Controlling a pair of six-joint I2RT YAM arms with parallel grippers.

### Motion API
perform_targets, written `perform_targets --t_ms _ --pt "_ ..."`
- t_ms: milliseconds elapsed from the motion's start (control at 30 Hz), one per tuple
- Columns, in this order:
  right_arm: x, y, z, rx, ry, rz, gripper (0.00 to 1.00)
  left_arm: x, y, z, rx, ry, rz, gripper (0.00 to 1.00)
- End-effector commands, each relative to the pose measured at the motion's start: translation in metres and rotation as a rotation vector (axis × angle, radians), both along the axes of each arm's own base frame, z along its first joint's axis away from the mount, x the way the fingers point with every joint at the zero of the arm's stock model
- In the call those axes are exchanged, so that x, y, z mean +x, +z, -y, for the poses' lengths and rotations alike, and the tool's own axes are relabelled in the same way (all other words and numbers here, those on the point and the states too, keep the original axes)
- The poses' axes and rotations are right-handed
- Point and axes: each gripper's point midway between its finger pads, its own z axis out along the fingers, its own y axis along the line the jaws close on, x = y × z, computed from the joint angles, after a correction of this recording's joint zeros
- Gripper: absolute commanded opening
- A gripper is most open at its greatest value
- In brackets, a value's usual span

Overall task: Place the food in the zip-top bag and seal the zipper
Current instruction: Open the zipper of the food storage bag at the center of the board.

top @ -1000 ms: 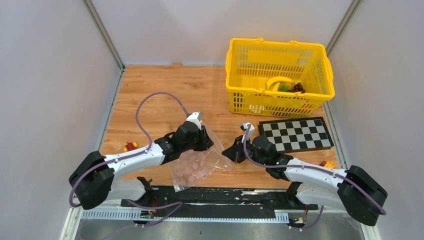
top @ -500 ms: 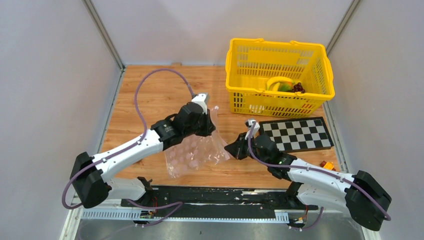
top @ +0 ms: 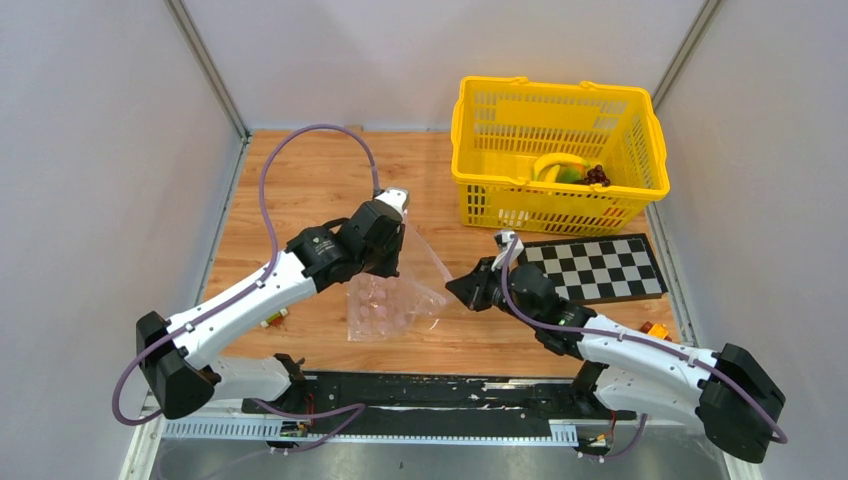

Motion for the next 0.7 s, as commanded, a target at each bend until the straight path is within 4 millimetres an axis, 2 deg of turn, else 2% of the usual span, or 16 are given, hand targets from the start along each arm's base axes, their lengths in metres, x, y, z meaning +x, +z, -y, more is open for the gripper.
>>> perform_targets --t_ms 0,33,133,233,433,500,533,667 --pt "0.003 0.021 -0.008 0.027 0.012 0.016 0.01 -0.007 0.021 0.012 -0.130 -0.051 0.041 0.00" --pt "0.004 0.021 -0.007 0.027 0.003 0.015 0.03 -0.009 0.022 0.017 -0.156 -0.072 0.035 0.00" --pt "0.006 0.027 -0.007 0.023 -0.002 0.038 0.24 -0.015 0.019 0.027 -0.185 -0.115 0.005 0.00" --pt "0.011 0.032 -0.009 -0.039 0.014 0.067 0.38 -0.017 0.011 0.029 -0.165 -0.135 -0.020 0.00" --pt "0.027 0.045 -0.023 -0.160 0.064 0.140 0.49 -0.022 0.008 0.033 -0.161 -0.181 -0.033 0.00" --pt "0.030 0.045 -0.031 -0.177 0.093 0.150 0.48 -0.023 0.010 0.034 -0.166 -0.189 -0.030 0.00" --pt "0.032 0.044 -0.035 -0.187 0.103 0.143 0.44 -0.023 0.011 0.035 -0.170 -0.191 -0.028 0.00" --pt "0.031 0.034 -0.048 -0.230 0.158 0.089 0.17 -0.023 0.011 0.032 -0.163 -0.189 -0.021 0.00"
